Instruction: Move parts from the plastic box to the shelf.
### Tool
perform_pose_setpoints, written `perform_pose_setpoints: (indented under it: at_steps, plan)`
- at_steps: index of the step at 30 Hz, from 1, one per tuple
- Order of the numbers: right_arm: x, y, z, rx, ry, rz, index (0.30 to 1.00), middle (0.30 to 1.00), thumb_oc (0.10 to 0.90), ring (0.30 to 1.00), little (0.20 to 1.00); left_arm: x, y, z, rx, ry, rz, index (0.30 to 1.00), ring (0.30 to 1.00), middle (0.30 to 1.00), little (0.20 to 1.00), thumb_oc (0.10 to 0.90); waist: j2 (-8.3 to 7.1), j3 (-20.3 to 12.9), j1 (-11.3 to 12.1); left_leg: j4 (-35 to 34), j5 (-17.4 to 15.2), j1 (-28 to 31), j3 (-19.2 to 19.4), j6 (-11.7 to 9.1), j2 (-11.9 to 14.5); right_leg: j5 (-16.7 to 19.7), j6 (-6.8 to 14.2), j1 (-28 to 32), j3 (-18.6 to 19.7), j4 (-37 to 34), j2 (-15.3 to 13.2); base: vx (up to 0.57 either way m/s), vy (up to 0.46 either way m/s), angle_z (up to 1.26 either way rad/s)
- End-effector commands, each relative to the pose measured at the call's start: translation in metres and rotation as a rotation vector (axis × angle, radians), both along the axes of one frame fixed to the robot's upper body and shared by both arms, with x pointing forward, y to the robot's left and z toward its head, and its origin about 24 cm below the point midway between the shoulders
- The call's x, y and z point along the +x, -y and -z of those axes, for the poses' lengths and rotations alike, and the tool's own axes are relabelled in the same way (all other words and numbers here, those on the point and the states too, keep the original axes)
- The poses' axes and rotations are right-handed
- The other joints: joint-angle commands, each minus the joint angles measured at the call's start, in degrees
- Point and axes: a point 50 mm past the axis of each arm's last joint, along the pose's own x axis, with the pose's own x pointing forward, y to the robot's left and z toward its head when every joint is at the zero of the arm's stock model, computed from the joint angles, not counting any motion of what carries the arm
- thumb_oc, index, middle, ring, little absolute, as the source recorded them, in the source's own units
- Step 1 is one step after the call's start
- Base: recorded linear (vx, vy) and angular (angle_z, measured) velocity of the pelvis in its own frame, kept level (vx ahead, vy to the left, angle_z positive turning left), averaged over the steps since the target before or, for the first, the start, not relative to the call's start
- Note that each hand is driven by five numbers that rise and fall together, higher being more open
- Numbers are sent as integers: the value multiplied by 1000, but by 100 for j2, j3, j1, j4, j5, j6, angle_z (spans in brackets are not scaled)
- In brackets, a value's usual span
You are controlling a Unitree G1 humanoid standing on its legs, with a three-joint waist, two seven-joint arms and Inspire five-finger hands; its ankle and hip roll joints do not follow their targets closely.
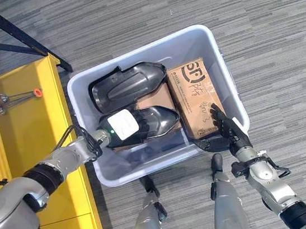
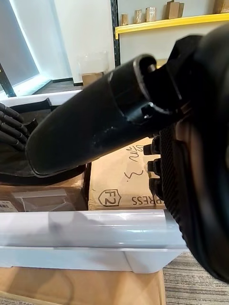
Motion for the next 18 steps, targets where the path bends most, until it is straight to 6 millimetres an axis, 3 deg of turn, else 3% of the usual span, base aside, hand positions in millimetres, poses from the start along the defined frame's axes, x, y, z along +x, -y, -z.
perform_pose_setpoints:
  at_steps: [1, 7, 18]
  plan:
    - [10, 3, -40, 36, 194, 1, 1000, 1000, 900, 1000, 1000, 11, -19, -45, 20, 155, -52, 1000, 1000, 1000, 1000, 900, -267, 194, -39, 772, -779, -18, -201, -179, 171, 2, -94, -109, 325, -190, 364, 0, 0, 0]
    - [13, -1, -44, 38, 215, -15, 1000, 1000, 900, 1000, 1000, 11, -24, -25, 43, 112, -89, 1000, 1000, 1000, 1000, 900, -301, 224, -62, 751, -760, -76, -207, -179, 169, 39, -98, -154, 382, -244, 387, 2, 0, -2]
    - [13, -3, -45, 39, 218, -24, 1000, 1000, 900, 1000, 1000, 14, -29, -14, 40, 97, -147, 1000, 1000, 1000, 1000, 900, -359, 289, -101, 732, -747, -141, -213, -166, 160, 65, -111, -214, 430, -274, 425, 0, 0, 0]
